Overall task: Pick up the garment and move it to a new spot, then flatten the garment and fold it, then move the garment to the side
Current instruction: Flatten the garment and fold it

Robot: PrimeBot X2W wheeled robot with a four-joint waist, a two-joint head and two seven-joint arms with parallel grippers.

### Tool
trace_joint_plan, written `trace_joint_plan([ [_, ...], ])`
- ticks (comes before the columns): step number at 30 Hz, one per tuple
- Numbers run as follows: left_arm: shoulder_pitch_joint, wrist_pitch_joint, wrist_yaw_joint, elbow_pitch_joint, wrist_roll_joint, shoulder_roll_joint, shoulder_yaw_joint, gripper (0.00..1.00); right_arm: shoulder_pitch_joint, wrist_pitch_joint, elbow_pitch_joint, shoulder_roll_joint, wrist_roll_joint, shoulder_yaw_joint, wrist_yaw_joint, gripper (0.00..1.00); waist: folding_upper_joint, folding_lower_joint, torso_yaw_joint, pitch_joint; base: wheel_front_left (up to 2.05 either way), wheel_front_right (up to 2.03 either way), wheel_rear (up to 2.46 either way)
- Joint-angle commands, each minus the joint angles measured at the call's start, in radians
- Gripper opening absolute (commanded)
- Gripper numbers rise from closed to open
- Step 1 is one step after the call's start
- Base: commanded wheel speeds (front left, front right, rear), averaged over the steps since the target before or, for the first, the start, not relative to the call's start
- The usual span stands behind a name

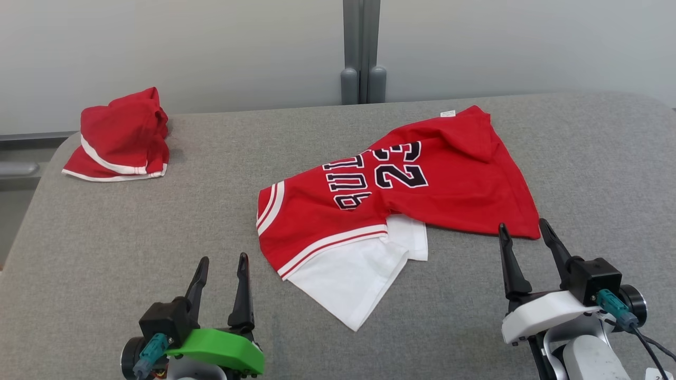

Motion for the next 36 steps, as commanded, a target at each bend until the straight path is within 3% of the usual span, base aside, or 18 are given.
trace_joint_plan([
  [1, 0.010, 0.000, 0.005, -0.001, 0.003, 0.001, 0.000, 1.00, -0.001, -0.003, 0.002, -0.002, -0.006, -0.002, -0.002, 1.00, 0.0000, 0.0000, 0.000, 0.001, 0.00, 0.00, 0.00],
  [8, -0.002, 0.009, -0.023, 0.061, 0.019, 0.001, -0.053, 1.00, -0.001, -0.003, 0.001, -0.002, -0.003, -0.009, -0.002, 1.00, 0.0000, 0.0000, -0.002, 0.008, 0.00, 0.00, 0.00],
  [11, -0.023, 0.076, -0.051, 0.124, -0.017, 0.001, -0.119, 1.00, 0.000, -0.003, 0.010, -0.002, -0.006, -0.009, -0.002, 1.00, 0.0000, 0.0000, -0.005, 0.017, 0.00, 0.00, 0.00],
  [15, -0.042, 0.188, -0.057, 0.167, -0.099, 0.002, -0.210, 1.00, -0.014, -0.003, 0.014, -0.003, -0.011, -0.019, -0.002, 1.00, 0.0000, 0.0000, -0.013, 0.034, 0.00, 0.00, 0.00],
  [20, -0.081, 0.272, -0.013, 0.184, -0.190, 0.002, -0.313, 1.00, -0.027, -0.003, 0.015, -0.002, -0.012, -0.020, -0.002, 1.00, 0.0000, 0.0000, -0.033, 0.054, 0.00, 0.00, 0.00],
  [25, -0.120, 0.322, 0.065, 0.201, -0.280, 0.002, -0.411, 1.00, -0.039, -0.003, 0.017, -0.002, -0.012, -0.011, -0.002, 1.00, 0.0000, 0.0000, -0.062, 0.073, 0.00, 0.00, 0.00],
  [34, -0.166, 0.332, 0.171, 0.234, -0.449, 0.003, -0.487, 1.00, -0.047, -0.003, 0.017, -0.002, -0.013, -0.007, -0.002, 1.00, 0.0000, 0.0000, -0.099, 0.087, 0.00, 0.00, 0.00],
  [36, -0.175, 0.321, 0.189, 0.247, -0.486, 0.003, -0.495, 0.73, -0.047, -0.003, 0.017, -0.002, -0.017, -0.009, -0.002, 1.00, 0.0000, 0.0000, -0.104, 0.088, 0.00, 0.00, 0.00],
])
